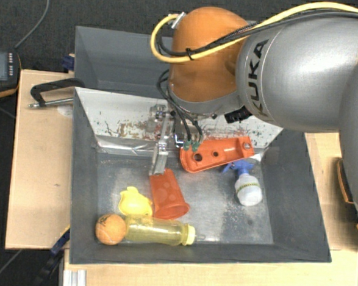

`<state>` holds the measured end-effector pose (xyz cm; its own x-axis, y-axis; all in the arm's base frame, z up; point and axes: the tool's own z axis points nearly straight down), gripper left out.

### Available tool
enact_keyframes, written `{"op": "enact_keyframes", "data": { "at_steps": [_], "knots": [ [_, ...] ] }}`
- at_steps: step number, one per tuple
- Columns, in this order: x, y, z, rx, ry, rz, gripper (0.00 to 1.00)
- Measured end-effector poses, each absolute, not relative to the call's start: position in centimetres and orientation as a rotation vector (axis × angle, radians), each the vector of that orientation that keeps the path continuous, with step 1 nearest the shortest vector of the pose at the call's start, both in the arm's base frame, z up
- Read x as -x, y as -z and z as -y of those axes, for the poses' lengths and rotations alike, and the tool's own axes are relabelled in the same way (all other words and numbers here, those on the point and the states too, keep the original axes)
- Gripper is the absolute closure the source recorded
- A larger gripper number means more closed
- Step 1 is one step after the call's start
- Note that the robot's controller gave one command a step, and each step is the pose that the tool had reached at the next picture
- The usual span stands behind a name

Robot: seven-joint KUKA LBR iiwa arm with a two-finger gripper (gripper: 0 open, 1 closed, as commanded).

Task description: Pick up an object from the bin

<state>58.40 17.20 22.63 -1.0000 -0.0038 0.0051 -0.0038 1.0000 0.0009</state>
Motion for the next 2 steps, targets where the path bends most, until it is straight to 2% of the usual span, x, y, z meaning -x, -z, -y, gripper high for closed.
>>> {"op": "enact_keyframes", "data": {
  "at_steps": [1, 2],
  "knots": [
    [-58.5, -23.2, -17.1, -0.003, 0.004, 3.145, 0.00],
    [-56.2, -18.0, -11.9, -0.081, 0.006, 3.144, 0.00]
  ]
}}
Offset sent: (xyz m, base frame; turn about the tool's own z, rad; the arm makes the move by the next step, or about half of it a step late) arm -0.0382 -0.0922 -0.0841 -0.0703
